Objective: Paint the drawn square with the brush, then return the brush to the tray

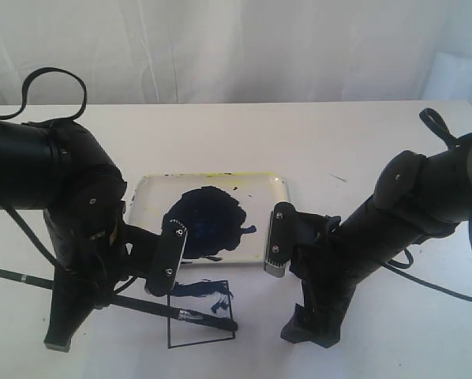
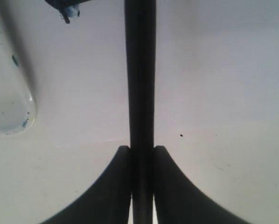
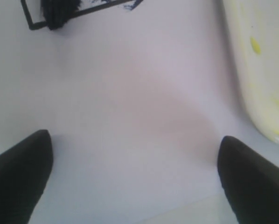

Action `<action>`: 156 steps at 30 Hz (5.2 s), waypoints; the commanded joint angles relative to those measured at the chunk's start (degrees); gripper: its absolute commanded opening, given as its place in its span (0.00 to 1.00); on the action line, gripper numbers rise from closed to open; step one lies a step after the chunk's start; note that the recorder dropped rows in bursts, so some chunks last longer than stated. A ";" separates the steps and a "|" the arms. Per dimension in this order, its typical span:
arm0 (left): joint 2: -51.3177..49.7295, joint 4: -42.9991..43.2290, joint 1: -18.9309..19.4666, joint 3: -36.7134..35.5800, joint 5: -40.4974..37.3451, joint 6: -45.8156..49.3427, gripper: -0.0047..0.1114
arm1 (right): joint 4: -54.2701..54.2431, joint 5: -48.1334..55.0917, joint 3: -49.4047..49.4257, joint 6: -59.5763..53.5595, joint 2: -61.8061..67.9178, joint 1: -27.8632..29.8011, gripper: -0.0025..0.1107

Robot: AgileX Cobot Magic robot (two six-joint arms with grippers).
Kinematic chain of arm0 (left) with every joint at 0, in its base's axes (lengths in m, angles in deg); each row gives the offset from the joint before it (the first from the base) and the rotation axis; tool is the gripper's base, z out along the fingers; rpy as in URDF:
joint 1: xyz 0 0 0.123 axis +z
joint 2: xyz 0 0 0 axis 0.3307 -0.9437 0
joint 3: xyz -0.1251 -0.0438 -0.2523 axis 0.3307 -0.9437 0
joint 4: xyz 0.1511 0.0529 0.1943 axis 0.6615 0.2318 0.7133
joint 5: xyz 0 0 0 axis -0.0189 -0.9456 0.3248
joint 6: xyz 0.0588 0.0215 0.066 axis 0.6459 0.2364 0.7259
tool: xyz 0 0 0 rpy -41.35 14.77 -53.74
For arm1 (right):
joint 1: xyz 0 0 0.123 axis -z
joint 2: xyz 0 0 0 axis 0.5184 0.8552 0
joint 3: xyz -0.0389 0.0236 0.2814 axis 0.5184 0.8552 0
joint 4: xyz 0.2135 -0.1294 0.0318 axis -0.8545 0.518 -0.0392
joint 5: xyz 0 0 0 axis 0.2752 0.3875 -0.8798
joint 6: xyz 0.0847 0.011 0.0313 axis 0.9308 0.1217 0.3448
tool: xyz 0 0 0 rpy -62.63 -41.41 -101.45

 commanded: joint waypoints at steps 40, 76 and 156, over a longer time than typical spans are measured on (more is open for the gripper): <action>0.39 4.54 -0.35 0.05 -1.20 -10.55 0.04 | 2.11 3.22 1.27 1.37 1.92 -0.01 0.81; 0.39 0.54 -0.35 0.05 -1.33 1.45 0.04 | 2.23 1.51 1.27 2.33 1.92 -0.01 0.81; -1.44 7.23 -6.75 3.02 -9.88 -11.93 0.04 | 2.32 -3.44 1.27 2.84 0.28 -0.01 0.81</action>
